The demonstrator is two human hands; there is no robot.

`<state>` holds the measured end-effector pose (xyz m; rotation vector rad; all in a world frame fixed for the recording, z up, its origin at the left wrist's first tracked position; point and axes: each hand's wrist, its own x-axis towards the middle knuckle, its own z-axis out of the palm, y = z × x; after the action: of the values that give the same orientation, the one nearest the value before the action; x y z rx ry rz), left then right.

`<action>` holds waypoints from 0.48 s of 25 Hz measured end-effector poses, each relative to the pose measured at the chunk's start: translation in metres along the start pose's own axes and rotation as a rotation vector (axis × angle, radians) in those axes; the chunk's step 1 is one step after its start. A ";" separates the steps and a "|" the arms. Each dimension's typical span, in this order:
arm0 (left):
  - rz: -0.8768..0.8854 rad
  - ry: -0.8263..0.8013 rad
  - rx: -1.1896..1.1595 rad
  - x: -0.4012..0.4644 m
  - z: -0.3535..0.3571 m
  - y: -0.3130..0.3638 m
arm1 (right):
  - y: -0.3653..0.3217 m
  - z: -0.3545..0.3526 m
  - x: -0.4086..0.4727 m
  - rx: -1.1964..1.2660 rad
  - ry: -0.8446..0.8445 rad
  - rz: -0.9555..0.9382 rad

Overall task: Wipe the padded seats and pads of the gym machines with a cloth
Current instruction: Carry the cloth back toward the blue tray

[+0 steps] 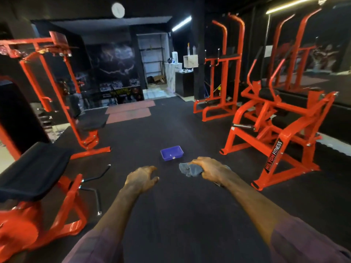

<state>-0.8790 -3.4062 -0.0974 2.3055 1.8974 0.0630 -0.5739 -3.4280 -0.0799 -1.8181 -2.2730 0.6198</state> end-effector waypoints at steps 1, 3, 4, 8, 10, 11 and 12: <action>0.002 0.001 0.017 0.041 0.001 -0.009 | 0.009 -0.003 0.045 0.011 0.002 -0.005; 0.016 -0.003 0.028 0.124 0.004 -0.024 | 0.034 0.000 0.138 0.063 -0.008 0.021; 0.018 -0.011 0.038 0.165 0.010 -0.033 | 0.048 0.004 0.185 0.083 -0.029 0.041; -0.016 -0.068 0.024 0.345 0.032 -0.072 | 0.106 0.012 0.379 0.077 0.000 -0.013; -0.047 -0.098 0.030 0.430 0.033 -0.088 | 0.127 -0.001 0.464 0.046 -0.010 -0.044; -0.063 -0.106 0.022 0.470 0.031 -0.096 | 0.135 -0.011 0.503 0.032 -0.019 -0.055; -0.068 -0.112 -0.002 0.506 0.028 -0.102 | 0.142 -0.020 0.538 0.022 -0.043 -0.066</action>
<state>-0.8748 -2.8950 -0.1727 2.1915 1.9175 -0.0710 -0.5717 -2.8818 -0.1888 -1.7287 -2.3329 0.6763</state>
